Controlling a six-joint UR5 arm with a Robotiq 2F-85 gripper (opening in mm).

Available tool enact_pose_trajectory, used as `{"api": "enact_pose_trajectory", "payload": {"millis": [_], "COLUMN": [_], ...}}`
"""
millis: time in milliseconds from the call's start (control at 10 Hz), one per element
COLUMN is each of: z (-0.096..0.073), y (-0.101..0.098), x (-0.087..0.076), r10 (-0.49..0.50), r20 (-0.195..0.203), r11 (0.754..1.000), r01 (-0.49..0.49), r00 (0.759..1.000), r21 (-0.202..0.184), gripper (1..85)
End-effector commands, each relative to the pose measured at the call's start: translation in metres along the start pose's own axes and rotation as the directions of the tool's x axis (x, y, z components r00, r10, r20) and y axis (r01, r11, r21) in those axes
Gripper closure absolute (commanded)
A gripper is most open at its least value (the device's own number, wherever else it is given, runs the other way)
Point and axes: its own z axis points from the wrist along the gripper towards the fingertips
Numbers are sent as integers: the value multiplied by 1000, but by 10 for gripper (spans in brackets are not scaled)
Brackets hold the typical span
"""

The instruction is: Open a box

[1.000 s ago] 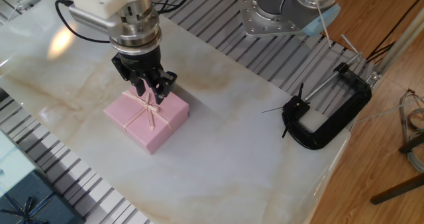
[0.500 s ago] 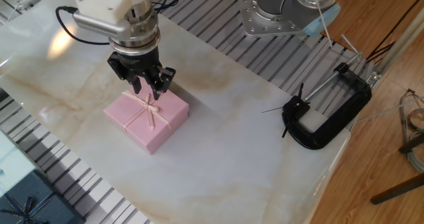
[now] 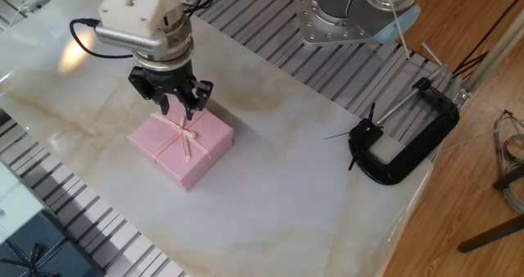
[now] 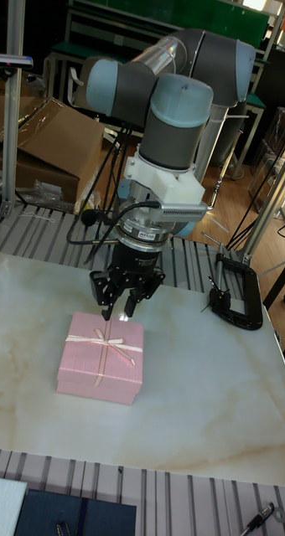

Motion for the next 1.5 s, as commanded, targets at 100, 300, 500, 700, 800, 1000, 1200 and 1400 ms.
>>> {"api": "enact_pose_trajectory", "payload": {"millis": [100,300,500,700,800,1000,1200,1400], "z": [16,26,26,19,20,43,50,45], "y": [-8,-15,-13,-6,-11,-17,-21,-21], "x": [3,4,2,5,5,2,3,9], "r10": [-83,-92,-95,-90,-101,-120,-138,-162], "r20": [-5,-7,-1,-15,-21,-17,-20,-40], "r11": [997,996,995,996,995,993,990,986], "r01": [83,92,95,90,101,120,139,163], "r00": [997,996,995,996,995,993,990,986], "r21": [3,12,3,-9,10,15,20,21], "gripper": [413,413,413,413,420,420,417,417]}}
